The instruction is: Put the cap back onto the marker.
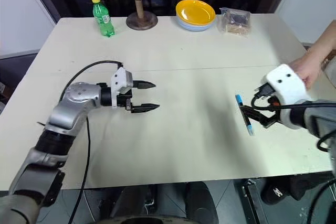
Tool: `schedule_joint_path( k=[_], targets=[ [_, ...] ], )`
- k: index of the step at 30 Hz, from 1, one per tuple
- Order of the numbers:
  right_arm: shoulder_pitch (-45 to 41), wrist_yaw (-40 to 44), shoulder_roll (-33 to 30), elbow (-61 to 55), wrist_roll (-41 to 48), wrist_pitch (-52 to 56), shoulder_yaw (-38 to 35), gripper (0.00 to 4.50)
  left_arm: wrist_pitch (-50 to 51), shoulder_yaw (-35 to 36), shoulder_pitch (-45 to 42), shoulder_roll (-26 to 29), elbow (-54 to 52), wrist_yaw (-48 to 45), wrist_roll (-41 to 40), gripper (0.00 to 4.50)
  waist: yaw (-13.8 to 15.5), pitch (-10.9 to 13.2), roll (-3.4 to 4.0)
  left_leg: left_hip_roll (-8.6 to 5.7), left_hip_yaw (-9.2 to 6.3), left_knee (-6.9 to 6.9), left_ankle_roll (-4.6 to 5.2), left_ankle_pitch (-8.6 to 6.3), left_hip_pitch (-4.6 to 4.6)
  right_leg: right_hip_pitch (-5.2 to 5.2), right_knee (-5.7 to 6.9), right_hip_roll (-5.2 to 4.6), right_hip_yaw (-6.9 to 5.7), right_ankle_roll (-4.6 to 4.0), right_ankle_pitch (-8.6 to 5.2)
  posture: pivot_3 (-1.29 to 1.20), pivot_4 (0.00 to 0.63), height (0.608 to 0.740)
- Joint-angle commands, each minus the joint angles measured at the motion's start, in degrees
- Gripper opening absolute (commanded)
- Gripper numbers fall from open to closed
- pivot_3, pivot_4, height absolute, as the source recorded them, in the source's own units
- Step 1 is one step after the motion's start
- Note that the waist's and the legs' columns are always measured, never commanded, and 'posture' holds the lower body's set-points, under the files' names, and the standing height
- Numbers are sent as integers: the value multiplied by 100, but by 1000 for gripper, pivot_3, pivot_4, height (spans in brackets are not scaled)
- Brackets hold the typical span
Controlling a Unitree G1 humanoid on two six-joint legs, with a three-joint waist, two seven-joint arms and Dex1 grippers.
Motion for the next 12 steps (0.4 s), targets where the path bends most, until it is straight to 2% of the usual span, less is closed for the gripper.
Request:
schedule_joint_path(
  k=[1,12],
  targets=[
    [149,142,-168,-347,254,249,-425,4436,-641,-56,-462,-266,566,-168,107,3903,-1,1,-2,0,-2,1,0,0,-1,0,0,0,-1,0,0,0,150,740],
    [586,150,-119,-910,626,775,-923,4436,-1504,-152,-1074,-881,1661,-540,268,3903,-8,1,-2,0,-3,2,3,-1,-7,-4,0,1,-1,1,1,0,150,740]
  ],
)
